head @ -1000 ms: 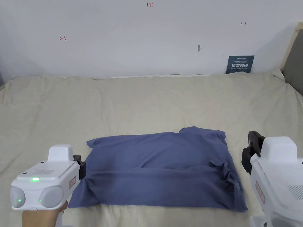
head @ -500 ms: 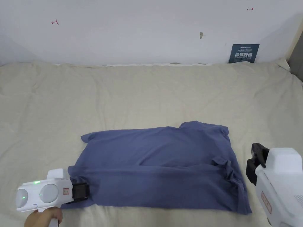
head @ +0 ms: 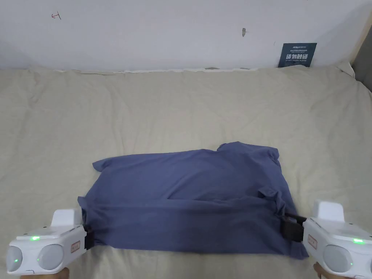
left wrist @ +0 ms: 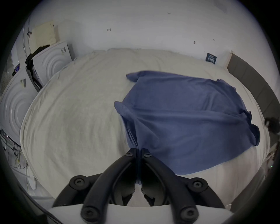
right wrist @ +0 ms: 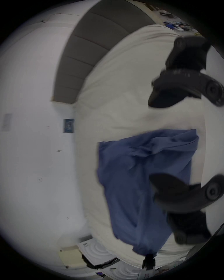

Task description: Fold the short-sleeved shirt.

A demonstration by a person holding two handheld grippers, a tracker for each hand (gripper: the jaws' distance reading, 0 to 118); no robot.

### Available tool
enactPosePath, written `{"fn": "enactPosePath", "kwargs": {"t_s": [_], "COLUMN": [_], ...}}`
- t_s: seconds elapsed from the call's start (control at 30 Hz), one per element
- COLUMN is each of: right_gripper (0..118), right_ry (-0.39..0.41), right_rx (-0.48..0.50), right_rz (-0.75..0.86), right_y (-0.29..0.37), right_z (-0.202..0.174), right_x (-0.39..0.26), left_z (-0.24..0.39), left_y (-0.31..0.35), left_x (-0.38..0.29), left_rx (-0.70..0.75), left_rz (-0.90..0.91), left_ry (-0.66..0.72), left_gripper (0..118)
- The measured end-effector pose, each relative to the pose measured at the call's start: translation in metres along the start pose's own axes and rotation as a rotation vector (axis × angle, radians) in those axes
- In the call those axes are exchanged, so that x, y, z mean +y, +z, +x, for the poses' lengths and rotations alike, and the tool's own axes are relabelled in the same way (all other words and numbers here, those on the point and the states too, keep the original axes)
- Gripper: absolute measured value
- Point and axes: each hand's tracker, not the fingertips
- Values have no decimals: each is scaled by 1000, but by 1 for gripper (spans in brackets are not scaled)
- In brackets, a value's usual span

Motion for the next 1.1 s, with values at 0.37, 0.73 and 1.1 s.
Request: {"fn": "enactPosePath", "kwargs": {"t_s": [0.37, 0.73, 1.1], "right_gripper": [15, 14, 16], "right_ry": [-31, -8, -77], "right_rx": [117, 129, 104], "right_rz": [-129, -26, -162], "right_y": [-29, 49, 34], "right_z": [3, 26, 27], "right_x": [-32, -58, -114], "left_z": [-1, -22, -18], "left_y": [10, 48, 36], "left_x": [-3, -57, -102], "left_rx": [0, -39, 5], "left_rz": [19, -47, -158], "left_ry": [-20, 116, 113], "left_gripper": [5, 5, 8]}}
